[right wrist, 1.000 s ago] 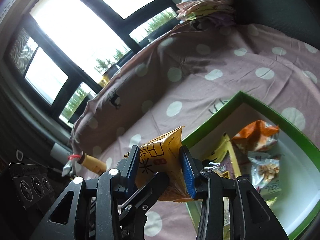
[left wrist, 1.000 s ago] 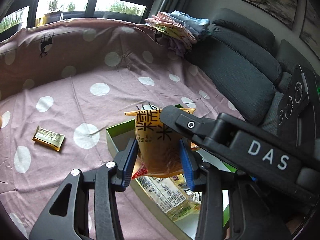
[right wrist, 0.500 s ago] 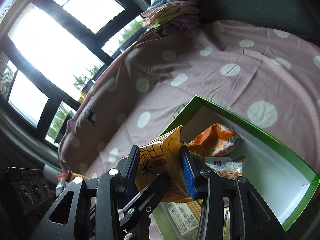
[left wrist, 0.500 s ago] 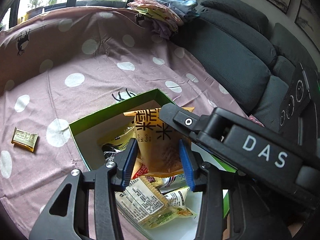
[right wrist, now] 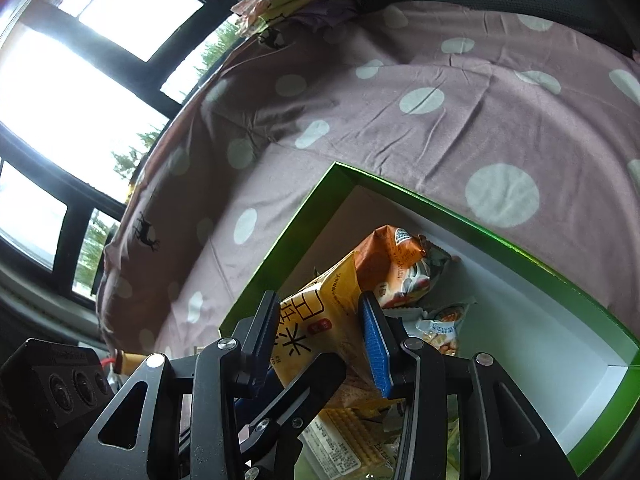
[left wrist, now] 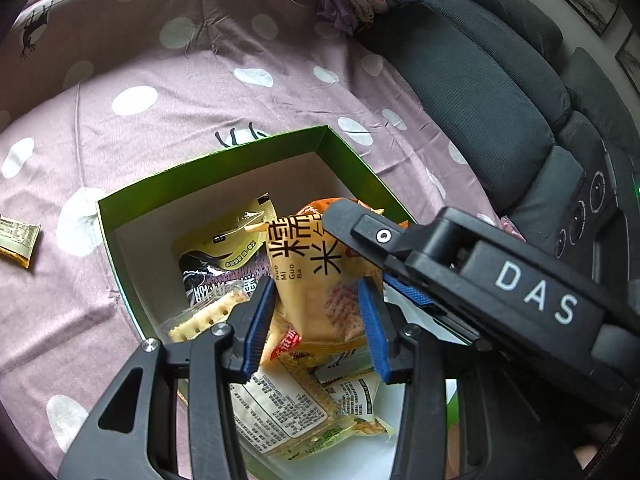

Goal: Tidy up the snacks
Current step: 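Lower the yellow packet into the box and open the right gripper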

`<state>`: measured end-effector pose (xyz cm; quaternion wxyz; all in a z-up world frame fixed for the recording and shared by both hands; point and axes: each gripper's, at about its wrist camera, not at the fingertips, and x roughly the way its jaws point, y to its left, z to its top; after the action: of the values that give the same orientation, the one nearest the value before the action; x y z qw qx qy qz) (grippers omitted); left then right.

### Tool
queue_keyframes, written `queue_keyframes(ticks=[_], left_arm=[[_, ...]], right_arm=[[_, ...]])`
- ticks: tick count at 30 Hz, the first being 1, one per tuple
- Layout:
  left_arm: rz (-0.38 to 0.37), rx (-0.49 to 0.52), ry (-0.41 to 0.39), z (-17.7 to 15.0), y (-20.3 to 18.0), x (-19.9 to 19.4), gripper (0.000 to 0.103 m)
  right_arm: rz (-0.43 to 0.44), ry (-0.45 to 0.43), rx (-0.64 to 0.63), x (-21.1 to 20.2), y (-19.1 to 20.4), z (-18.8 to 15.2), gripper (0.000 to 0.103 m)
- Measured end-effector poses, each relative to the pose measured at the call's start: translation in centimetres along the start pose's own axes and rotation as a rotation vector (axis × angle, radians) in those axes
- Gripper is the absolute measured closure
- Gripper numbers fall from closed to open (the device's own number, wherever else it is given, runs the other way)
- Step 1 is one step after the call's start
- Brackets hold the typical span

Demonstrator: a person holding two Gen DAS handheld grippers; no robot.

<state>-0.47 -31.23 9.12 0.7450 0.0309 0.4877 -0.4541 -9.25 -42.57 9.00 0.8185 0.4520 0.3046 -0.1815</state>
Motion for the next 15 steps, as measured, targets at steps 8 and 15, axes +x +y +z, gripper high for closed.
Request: queue_keyframes(ticks=[8, 15], left_arm=[[0.008, -0.025, 0.018, -0.2, 0.8, 0.7, 0.061], [0.029, -0.027, 0.021, -0.5, 0.9, 0.8, 0.06]], right_arm=[[-0.045, 0.024, -0.003, 1.2, 0.0, -0.1, 0.059], [-0.093, 0.039, -0.01, 1.7, 0.1, -0.2, 0.059]])
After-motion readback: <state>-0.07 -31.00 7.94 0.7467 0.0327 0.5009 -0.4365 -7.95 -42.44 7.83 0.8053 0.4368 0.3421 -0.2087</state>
